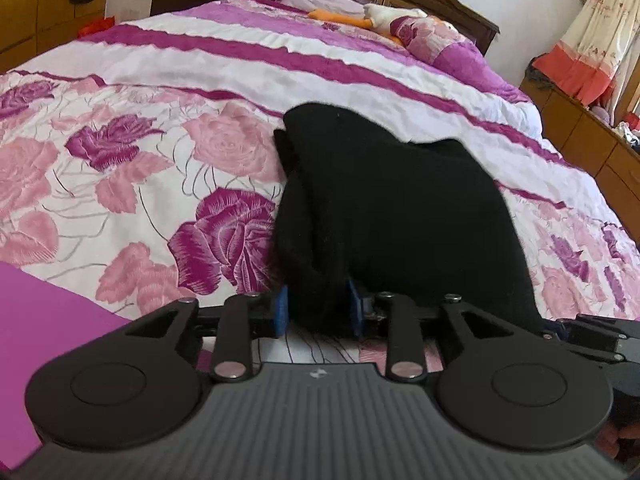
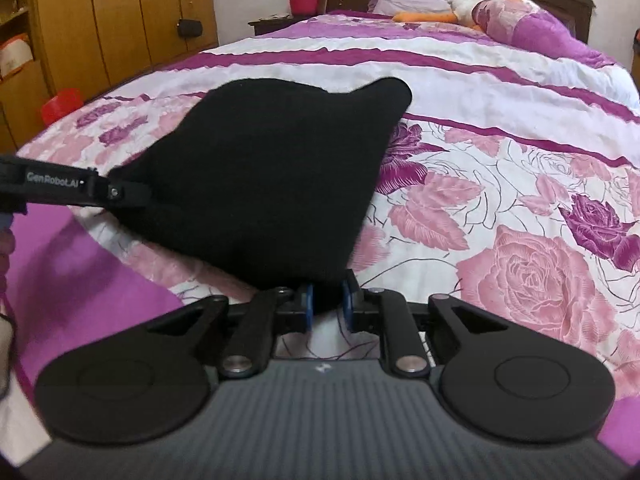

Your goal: Fold small clothes

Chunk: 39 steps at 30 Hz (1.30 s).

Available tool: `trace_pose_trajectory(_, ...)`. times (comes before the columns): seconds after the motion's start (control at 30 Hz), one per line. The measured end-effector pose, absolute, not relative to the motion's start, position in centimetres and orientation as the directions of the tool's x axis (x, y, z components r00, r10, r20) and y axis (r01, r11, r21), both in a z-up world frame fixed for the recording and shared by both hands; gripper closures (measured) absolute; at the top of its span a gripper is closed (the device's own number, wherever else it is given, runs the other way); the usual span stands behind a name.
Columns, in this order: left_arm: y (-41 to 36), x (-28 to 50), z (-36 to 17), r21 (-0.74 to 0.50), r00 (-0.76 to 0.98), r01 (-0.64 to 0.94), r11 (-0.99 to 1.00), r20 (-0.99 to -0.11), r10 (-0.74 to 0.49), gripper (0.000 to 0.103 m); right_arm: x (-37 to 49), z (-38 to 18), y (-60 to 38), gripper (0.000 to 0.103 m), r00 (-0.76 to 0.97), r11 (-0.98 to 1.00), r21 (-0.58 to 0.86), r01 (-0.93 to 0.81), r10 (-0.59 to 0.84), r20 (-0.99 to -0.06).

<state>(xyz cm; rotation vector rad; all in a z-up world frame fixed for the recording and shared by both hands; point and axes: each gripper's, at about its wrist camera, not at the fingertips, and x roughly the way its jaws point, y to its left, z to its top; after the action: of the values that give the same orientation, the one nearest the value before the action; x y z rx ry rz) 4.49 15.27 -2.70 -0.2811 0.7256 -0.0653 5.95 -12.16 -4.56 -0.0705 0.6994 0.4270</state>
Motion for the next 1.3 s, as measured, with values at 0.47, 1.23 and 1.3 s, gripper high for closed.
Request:
trace_pose_trajectory(0.47, 16.5, 5.8, 1.1, -0.275, 0.78, -0.089, 0.957, -0.617, -0.105, 0.031, 6.1, -1.0, -17.0, 0.046, 0.724, 0.87, 0.374, -0.322, 0.481, -0.495)
trace_pose_trajectory(1.23, 17.0, 12.2, -4.3, -0.37, 0.728, -0.01, 0.929, -0.639, -0.246, 0.026, 15.5, -7.4, -15.4, 0.027, 0.618, 0.739, 0.608, -0.29, 0.63, -0.471)
trace_pose_trajectory(1.3, 16.9, 12.3, -4.5, -0.386, 0.732, 0.004, 0.922, -0.627, -0.266, 0.026, 15.5, -7.3, -15.5, 0.027, 0.61, 0.734, 0.612, -0.295, 0.637, -0.471)
